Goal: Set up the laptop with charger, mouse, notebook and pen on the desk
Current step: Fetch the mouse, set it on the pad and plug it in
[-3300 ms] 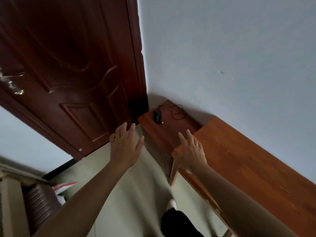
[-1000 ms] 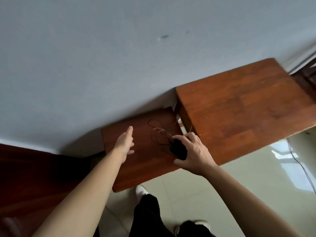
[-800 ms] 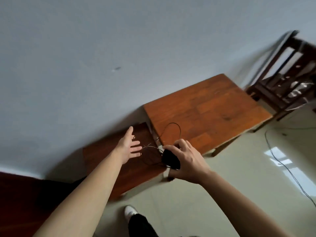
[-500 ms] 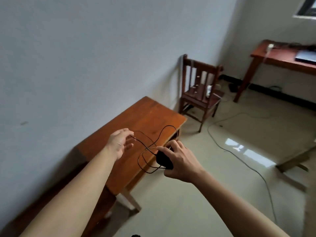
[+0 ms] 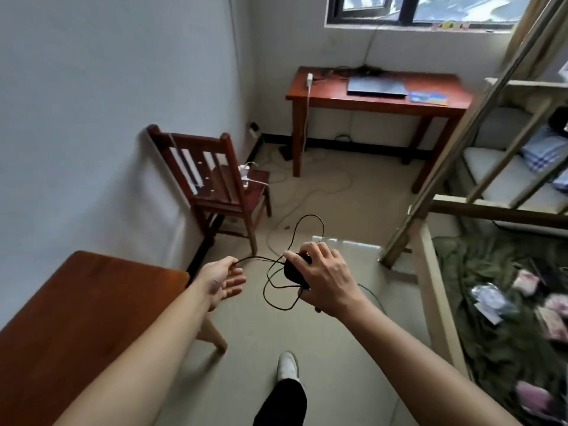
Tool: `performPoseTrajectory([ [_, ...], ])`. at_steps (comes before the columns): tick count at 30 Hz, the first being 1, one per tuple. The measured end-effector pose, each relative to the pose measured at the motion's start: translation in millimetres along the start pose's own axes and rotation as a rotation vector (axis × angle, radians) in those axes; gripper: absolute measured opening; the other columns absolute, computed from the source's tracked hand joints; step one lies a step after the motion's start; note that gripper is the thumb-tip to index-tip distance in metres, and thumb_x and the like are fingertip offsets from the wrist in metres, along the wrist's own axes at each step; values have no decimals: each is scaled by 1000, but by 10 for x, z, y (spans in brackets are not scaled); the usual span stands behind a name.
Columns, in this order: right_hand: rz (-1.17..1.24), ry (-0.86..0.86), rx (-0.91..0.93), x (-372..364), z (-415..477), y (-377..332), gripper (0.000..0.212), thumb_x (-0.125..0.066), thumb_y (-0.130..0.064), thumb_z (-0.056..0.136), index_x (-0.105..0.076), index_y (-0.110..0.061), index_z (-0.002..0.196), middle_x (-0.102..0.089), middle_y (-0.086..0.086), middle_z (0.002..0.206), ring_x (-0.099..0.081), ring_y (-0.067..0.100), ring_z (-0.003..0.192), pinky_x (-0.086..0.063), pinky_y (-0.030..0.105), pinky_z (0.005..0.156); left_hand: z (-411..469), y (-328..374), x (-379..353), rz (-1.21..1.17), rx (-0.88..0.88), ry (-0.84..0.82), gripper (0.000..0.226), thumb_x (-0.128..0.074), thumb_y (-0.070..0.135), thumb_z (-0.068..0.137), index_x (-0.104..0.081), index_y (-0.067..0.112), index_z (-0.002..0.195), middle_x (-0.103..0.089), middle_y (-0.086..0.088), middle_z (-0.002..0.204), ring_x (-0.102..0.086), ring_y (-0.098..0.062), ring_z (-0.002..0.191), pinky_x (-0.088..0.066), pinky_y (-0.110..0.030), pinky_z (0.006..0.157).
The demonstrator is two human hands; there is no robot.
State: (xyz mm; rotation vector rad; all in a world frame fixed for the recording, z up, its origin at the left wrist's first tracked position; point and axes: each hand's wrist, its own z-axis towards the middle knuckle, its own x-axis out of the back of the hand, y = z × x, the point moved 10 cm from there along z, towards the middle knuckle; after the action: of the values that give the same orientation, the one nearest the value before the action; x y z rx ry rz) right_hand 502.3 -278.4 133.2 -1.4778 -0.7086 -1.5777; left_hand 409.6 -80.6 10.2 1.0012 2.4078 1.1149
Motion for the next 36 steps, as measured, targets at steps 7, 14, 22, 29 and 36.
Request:
performPoseTrajectory([
  [7,-125,3,-124,240,1092,1429,67,-78,-15,55,-69,-20,122,-65,10,104,-64,32,90,-54,41,68,1180,1039,-1269,72,38,-116,18,-55,22,97,-60,15,81,-61,-2,80,-62,-20,70,-49,-31,60],
  [14,-152,28,-294,424,1918,2826,66,-79,-16,60,-68,-18,125,-65,12,107,-64,34,94,-54,43,73,2075,2351,-2452,201,-99,-192,10,-59,19,95,-63,17,86,-62,-1,79,-63,-18,67,-50,-29,61],
  [22,-129,37,-373,62,3048,4678,70,-81,-15,55,-70,-20,124,-65,10,106,-65,32,92,-55,43,70,3465,3520,-3871,329,-219,-206,11,-60,15,96,-64,17,87,-64,-3,89,-64,-17,70,-49,-28,62],
  [29,-122,29,-438,290,4237,6416,73,-83,-17,53,-70,-22,125,-66,9,108,-65,31,92,-56,42,69,4404,5050,-5148,367,-384,-153,19,-63,2,91,-61,13,107,-64,-4,93,-64,-14,69,-49,-27,58],
  [36,-126,26,-450,504,5141,7761,75,-85,-19,51,-70,-21,125,-65,9,106,-65,32,90,-55,43,67,5135,6127,-6317,515,-585,-123,32,-62,-5,83,-68,16,105,-65,-4,96,-61,-20,81,-53,-34,75],
])
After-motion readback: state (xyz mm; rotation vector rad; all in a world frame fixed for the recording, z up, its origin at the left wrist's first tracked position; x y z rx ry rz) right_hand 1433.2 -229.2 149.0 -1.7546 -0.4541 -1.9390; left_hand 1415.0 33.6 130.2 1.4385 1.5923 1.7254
